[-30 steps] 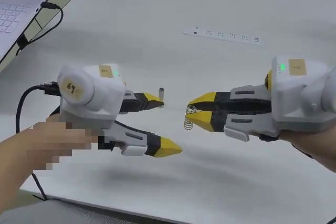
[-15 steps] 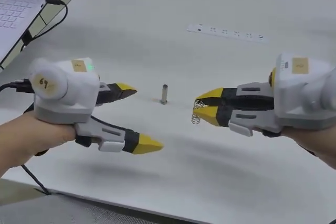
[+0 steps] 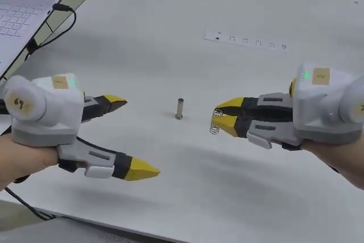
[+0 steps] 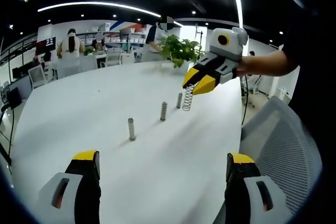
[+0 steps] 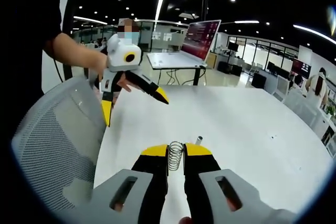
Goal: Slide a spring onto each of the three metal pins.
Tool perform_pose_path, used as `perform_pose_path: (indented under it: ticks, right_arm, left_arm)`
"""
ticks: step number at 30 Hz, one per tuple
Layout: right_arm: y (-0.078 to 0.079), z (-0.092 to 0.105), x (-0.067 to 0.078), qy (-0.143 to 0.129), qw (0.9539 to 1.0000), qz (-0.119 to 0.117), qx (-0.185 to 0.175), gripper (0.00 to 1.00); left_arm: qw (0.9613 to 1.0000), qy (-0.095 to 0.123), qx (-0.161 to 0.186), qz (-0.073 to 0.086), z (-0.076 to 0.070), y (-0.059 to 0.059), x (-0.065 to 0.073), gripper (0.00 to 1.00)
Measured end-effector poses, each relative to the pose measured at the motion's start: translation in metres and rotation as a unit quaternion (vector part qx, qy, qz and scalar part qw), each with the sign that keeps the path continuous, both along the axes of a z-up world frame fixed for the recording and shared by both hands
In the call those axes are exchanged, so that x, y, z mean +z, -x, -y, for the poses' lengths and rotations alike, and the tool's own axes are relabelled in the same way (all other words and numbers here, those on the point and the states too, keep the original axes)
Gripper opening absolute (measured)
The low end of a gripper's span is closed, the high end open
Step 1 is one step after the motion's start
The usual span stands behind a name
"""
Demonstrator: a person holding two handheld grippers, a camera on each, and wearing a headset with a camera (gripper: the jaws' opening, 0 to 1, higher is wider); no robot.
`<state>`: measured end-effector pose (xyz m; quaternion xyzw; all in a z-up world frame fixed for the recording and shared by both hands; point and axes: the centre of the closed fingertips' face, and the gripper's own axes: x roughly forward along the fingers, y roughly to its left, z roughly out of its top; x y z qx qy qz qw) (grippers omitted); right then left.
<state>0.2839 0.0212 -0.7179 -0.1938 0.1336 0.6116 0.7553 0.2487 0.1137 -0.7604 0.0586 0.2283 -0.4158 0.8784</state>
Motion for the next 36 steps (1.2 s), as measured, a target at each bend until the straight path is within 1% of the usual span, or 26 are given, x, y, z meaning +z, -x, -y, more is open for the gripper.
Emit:
perform_pose_path:
  ticks: [5, 7, 8, 10, 11, 17, 20, 22, 26, 28, 30, 33, 36]
  right_arm:
    - [-0.012, -0.007, 0.002, -0.004, 0.9999, 0.008, -0.009, 0.08]
    - [-0.016, -0.012, 0.002, -0.007, 0.9999, 0.005, -0.009, 0.08]
    - [-0.019, -0.015, 0.004, -0.012, 0.9998, 0.004, -0.013, 0.08]
    - [-0.022, -0.019, 0.004, -0.019, 0.9997, -0.007, -0.016, 0.08]
    - [-0.024, -0.023, 0.004, -0.02, 0.9996, -0.006, -0.017, 0.08]
    - [-0.028, -0.038, 0.003, -0.02, 0.9997, -0.005, -0.012, 0.08]
    - [-0.034, -0.044, 0.001, -0.021, 0.9997, -0.007, -0.014, 0.08]
    - [-0.038, -0.046, -0.001, -0.018, 0.9997, -0.004, -0.017, 0.08]
    - [-0.049, -0.049, -0.003, -0.021, 0.9993, -0.009, -0.03, 0.08]
    - [-0.054, -0.051, -0.002, -0.029, 0.9988, -0.016, -0.037, 0.08]
    - [-0.059, -0.052, -0.001, -0.031, 0.9984, -0.015, -0.045, 0.08]
    - [-0.065, -0.054, -0.001, -0.039, 0.9973, -0.024, -0.057, 0.08]
    - [-0.068, -0.056, -0.001, -0.045, 0.9965, -0.033, -0.062, 0.08]
  left_arm:
    - [0.9999, 0.0, 0.01, -0.003, -0.009, 0.003, -0.001, 0.98]
    - [0.9999, -0.001, 0.014, -0.002, -0.012, 0.004, -0.001, 0.98]
    - [0.9999, -0.001, 0.016, -0.003, -0.012, 0.004, -0.001, 0.98]
    - [0.9998, 0.001, 0.019, -0.004, -0.014, 0.004, -0.001, 0.98]
    - [0.9998, 0.0, 0.021, -0.003, -0.015, 0.004, -0.001, 0.98]
    - [0.9996, 0.0, 0.027, -0.001, -0.019, 0.004, 0.0, 0.98]
    - [0.9996, -0.001, 0.029, -0.002, -0.02, 0.005, -0.001, 0.98]
    - [0.9996, -0.001, 0.029, -0.002, -0.02, 0.005, -0.001, 0.98]
    - [0.9996, 0.0, 0.03, -0.003, -0.02, 0.005, -0.001, 0.98]
    - [0.9995, -0.001, 0.031, -0.002, -0.021, 0.005, -0.001, 0.98]
    - [0.9994, 0.001, 0.033, -0.002, -0.021, 0.004, -0.001, 0.98]
    - [0.9994, 0.001, 0.034, -0.003, -0.022, 0.004, -0.001, 0.98]
    - [0.9994, 0.0, 0.036, -0.002, -0.024, 0.004, -0.001, 0.98]
